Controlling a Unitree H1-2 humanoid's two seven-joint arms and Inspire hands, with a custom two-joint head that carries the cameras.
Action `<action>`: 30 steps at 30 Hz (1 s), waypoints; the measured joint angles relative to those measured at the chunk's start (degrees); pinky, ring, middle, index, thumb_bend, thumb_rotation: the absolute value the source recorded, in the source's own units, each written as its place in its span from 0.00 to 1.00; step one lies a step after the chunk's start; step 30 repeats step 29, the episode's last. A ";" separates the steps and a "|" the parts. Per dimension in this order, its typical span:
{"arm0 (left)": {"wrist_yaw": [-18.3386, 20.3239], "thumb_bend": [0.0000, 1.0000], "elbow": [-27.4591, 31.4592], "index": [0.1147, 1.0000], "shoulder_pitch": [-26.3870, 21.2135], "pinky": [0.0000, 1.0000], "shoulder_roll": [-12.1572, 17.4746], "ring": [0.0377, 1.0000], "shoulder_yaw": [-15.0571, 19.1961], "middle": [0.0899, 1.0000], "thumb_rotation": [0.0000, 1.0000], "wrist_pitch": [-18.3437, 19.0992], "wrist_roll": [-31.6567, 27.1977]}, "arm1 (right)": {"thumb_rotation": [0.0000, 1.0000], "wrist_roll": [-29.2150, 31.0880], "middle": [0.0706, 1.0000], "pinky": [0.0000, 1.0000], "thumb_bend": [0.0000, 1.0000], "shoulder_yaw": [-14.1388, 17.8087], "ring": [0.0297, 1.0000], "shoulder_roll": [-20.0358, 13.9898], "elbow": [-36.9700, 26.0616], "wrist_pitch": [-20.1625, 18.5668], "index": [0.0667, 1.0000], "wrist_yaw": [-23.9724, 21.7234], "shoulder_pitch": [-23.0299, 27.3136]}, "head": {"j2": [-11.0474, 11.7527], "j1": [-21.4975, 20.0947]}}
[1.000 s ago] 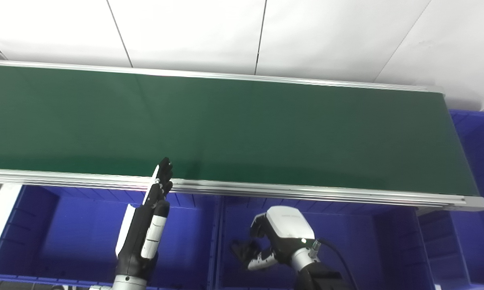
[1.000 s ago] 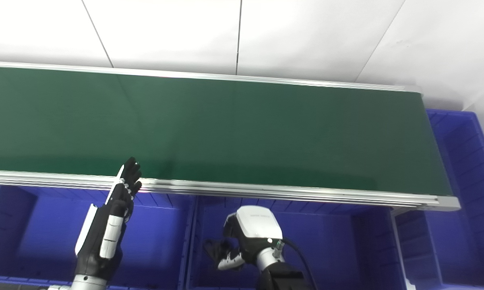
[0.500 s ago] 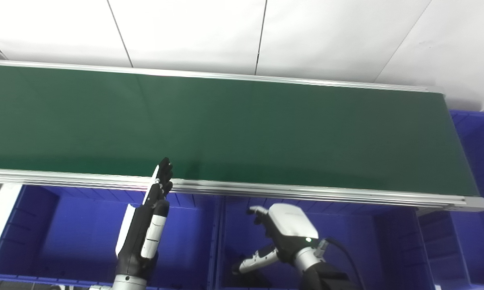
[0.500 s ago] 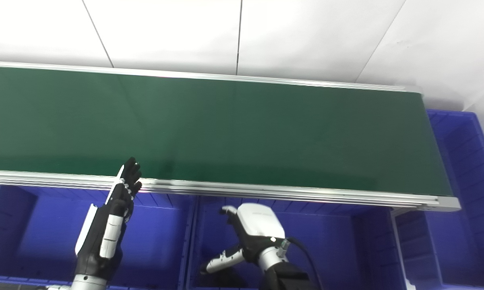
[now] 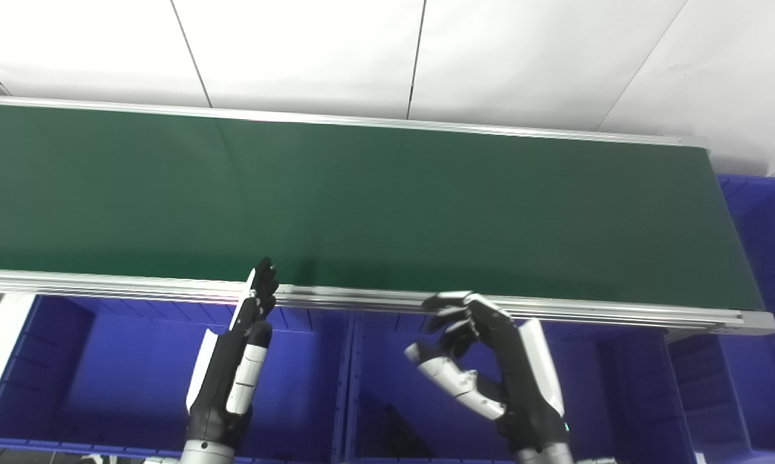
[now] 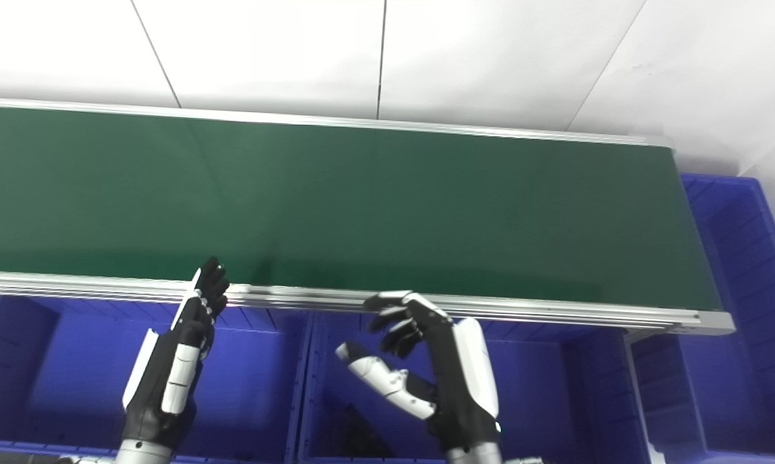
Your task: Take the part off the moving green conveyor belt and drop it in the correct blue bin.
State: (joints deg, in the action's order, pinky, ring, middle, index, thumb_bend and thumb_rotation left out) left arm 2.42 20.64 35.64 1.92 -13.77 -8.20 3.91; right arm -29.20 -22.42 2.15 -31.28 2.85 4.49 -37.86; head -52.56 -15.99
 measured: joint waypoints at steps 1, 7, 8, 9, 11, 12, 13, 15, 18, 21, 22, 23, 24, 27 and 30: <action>0.01 0.64 -0.02 1.00 -0.01 1.00 0.15 1.00 0.06 1.00 1.00 0.00 -0.01 | 0.92 1.36 0.81 0.66 0.64 0.58 0.72 0.05 1.74 2.46 0.78 2.03 0.01 | 0.00 -0.01; 0.93 0.63 0.01 1.00 -0.34 1.00 2.04 1.00 0.91 1.00 1.00 -0.05 -1.29 | 1.00 5.66 0.92 0.81 0.70 1.83 0.87 0.83 16.82 12.74 0.88 9.82 1.87 | 0.71 -1.94; 0.95 0.63 0.01 1.00 -0.39 1.00 2.22 1.00 1.09 1.00 1.00 -0.07 -1.46 | 1.00 5.46 0.92 0.81 0.71 1.83 0.88 0.84 16.86 12.83 0.89 9.90 1.87 | 0.97 -2.72; 0.97 0.63 0.00 1.00 -0.40 1.00 2.40 1.00 1.27 1.00 1.00 -0.11 -1.64 | 1.00 5.35 0.92 0.82 0.71 1.83 0.88 0.84 16.87 12.99 0.89 9.98 1.91 | 1.32 -3.86; 0.99 0.62 -0.07 1.00 -0.41 1.00 2.66 1.00 1.48 1.00 1.00 -0.25 -2.19 | 1.00 4.96 0.92 0.83 0.71 1.83 0.88 0.84 17.27 13.04 0.90 10.01 2.23 | 1.76 -5.35; 1.05 0.62 -0.19 1.00 -0.44 1.00 2.76 1.00 1.52 1.00 1.00 -0.36 -2.40 | 1.00 4.81 0.92 0.83 0.71 1.83 0.87 0.85 17.83 13.03 0.90 10.04 2.59 | 1.76 -5.37; 1.16 0.63 -0.28 1.00 -0.50 1.00 2.92 1.00 1.58 1.00 1.00 -0.47 -2.48 | 1.00 4.83 0.92 0.83 0.72 1.86 0.87 0.88 18.16 13.03 0.90 10.06 2.80 | 2.20 -6.93; 1.38 0.64 -0.33 1.00 -0.50 1.00 3.11 1.00 1.64 1.00 1.00 -0.66 -2.49 | 1.00 4.83 0.92 0.83 0.72 1.93 0.87 0.94 18.18 13.03 0.90 10.12 2.78 | 2.20 -7.04; 1.52 0.64 -0.55 1.00 -0.50 1.00 3.12 1.00 1.76 1.00 1.00 -1.48 -2.46 | 1.00 4.82 0.93 0.84 0.71 1.93 0.88 0.95 18.21 13.02 0.91 10.12 2.78 | 2.11 -6.60; 1.61 0.65 -1.17 1.00 -0.50 1.00 3.05 1.00 1.73 1.00 1.00 -2.54 -2.39 | 1.00 4.88 0.95 0.86 0.70 1.93 0.89 0.95 18.23 12.86 0.91 10.02 2.78 | 2.29 -6.07; 1.64 0.65 -1.38 1.00 -0.50 1.00 3.04 1.00 1.71 1.00 1.00 -2.56 -2.40 | 1.00 4.98 0.95 0.86 0.71 1.93 0.89 0.95 18.25 12.52 0.91 9.84 2.78 | 2.37 -5.81; 1.69 0.65 -1.47 1.00 -0.50 1.00 3.04 1.00 1.68 1.00 1.00 -2.56 -2.40 | 1.00 5.08 0.95 0.87 0.71 1.94 0.89 0.95 18.27 12.29 0.91 9.75 2.78 | 2.55 -5.37; 1.74 0.65 -1.47 1.00 -0.50 1.00 3.02 1.00 1.63 1.00 1.00 -2.55 -2.42 | 1.00 5.15 0.95 0.87 0.71 1.96 0.89 0.95 18.31 12.17 0.91 9.70 2.78 | 2.55 -5.02; 1.76 0.65 -1.47 1.00 -0.49 1.00 2.88 1.00 1.57 1.00 1.00 -2.56 -2.37 | 1.00 5.66 0.95 0.87 0.70 2.03 0.90 0.94 18.63 12.09 0.92 9.14 2.89 | 2.64 -4.49; 1.75 0.64 -1.49 1.00 -0.47 1.00 2.87 1.00 1.50 1.00 1.00 -2.65 -2.22 | 1.00 6.02 0.95 0.87 0.70 2.08 0.90 0.94 18.84 12.04 0.92 8.75 2.95 | 2.73 -3.53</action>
